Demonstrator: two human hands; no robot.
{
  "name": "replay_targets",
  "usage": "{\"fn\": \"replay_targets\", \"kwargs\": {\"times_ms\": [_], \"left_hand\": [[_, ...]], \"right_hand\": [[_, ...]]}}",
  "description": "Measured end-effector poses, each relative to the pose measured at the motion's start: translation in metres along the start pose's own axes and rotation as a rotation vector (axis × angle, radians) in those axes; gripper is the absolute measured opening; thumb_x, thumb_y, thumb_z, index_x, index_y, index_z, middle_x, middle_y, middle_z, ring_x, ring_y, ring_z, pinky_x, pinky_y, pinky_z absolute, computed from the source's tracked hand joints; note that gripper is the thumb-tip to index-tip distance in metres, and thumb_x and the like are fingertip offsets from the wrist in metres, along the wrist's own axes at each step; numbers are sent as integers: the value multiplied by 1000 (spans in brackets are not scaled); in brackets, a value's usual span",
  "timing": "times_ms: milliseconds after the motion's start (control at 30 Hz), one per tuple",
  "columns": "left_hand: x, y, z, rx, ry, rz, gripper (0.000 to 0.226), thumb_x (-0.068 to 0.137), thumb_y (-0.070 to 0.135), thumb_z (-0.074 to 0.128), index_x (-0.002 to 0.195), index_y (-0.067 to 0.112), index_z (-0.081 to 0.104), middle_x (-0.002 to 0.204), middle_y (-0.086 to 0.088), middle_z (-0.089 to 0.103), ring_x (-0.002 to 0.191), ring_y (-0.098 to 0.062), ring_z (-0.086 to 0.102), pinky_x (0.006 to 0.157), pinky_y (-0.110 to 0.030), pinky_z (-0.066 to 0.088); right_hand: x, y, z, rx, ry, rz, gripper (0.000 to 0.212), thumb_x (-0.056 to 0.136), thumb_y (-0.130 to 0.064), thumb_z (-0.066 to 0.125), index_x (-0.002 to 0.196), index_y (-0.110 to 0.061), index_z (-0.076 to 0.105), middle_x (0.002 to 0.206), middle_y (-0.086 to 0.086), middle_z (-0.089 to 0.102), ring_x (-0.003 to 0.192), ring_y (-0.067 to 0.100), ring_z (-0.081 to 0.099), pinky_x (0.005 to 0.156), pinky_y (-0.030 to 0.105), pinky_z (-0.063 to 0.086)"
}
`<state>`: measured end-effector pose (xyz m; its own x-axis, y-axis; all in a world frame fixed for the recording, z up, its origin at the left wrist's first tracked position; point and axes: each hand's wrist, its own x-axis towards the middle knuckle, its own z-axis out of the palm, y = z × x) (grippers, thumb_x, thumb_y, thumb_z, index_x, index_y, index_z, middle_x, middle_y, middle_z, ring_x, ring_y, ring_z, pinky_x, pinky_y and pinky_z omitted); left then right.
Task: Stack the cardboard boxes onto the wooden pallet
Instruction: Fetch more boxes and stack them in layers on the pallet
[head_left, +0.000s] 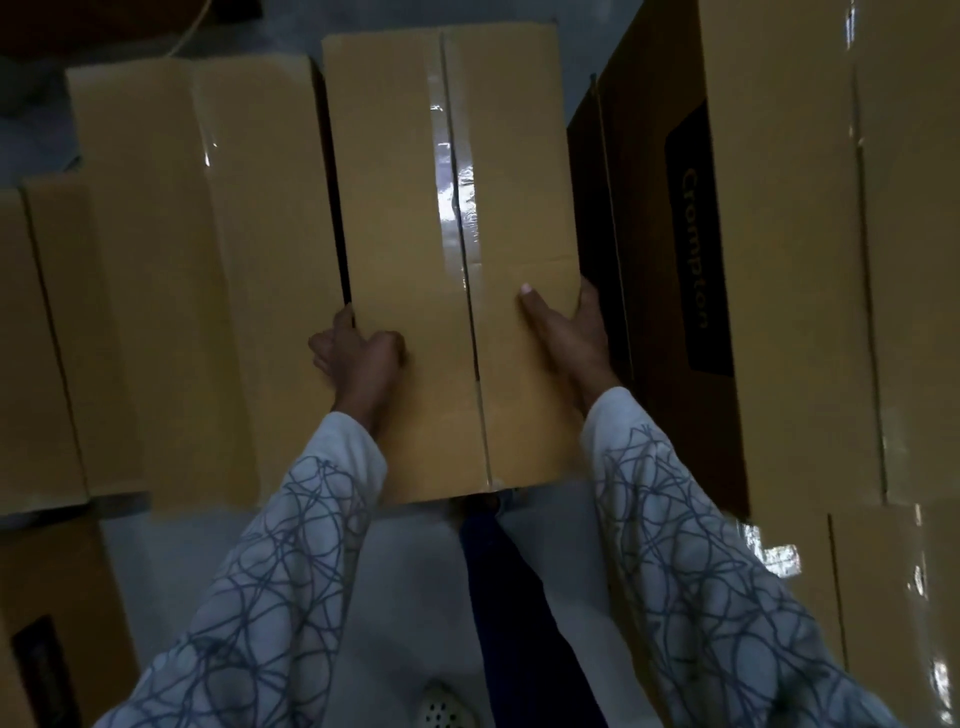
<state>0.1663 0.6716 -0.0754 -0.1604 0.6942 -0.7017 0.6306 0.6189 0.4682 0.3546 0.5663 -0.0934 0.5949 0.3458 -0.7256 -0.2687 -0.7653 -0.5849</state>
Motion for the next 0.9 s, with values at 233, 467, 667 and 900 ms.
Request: {"fn": "replay_targets", "kwargs": {"times_ms": [233, 467, 667, 900], "left_hand": [[-108, -12, -44, -249, -97, 98, 86, 72, 12, 62, 153, 22, 35, 144, -4, 48, 123, -25, 55, 106, -49, 49], [-267, -65, -141, -331, -126, 222, 81, 81, 11, 62, 155, 23, 32, 149, 0, 43, 130, -24, 49, 112, -50, 43], [-394, -152, -222, -439, -152, 312, 70, 87, 3, 63, 150, 25, 40, 139, -3, 56, 119, -23, 59, 103, -50, 51], [-516, -230, -242, -474, -189, 332, 73, 88, -4, 61, 151, 26, 39, 143, -4, 53, 124, -23, 55, 95, -38, 51]], "right_hand": [[-106, -8, -50, -29, 111, -23, 114, 61, -93, 62, 157, -40, 30, 159, -7, 43, 145, 28, 43, 120, 61, 28], [-292, 16, -98, 31, 127, -83, 118, 60, -95, 65, 159, -39, 30, 162, -7, 40, 146, 27, 42, 119, 58, 33], [-456, 67, -123, 38, 229, -152, 112, 69, -88, 65, 160, -36, 27, 167, -1, 33, 151, 28, 34, 122, 62, 19], [-575, 148, -175, 53, 281, -153, 97, 73, -87, 62, 155, -42, 33, 159, -4, 44, 146, 31, 38, 116, 63, 15]]}}
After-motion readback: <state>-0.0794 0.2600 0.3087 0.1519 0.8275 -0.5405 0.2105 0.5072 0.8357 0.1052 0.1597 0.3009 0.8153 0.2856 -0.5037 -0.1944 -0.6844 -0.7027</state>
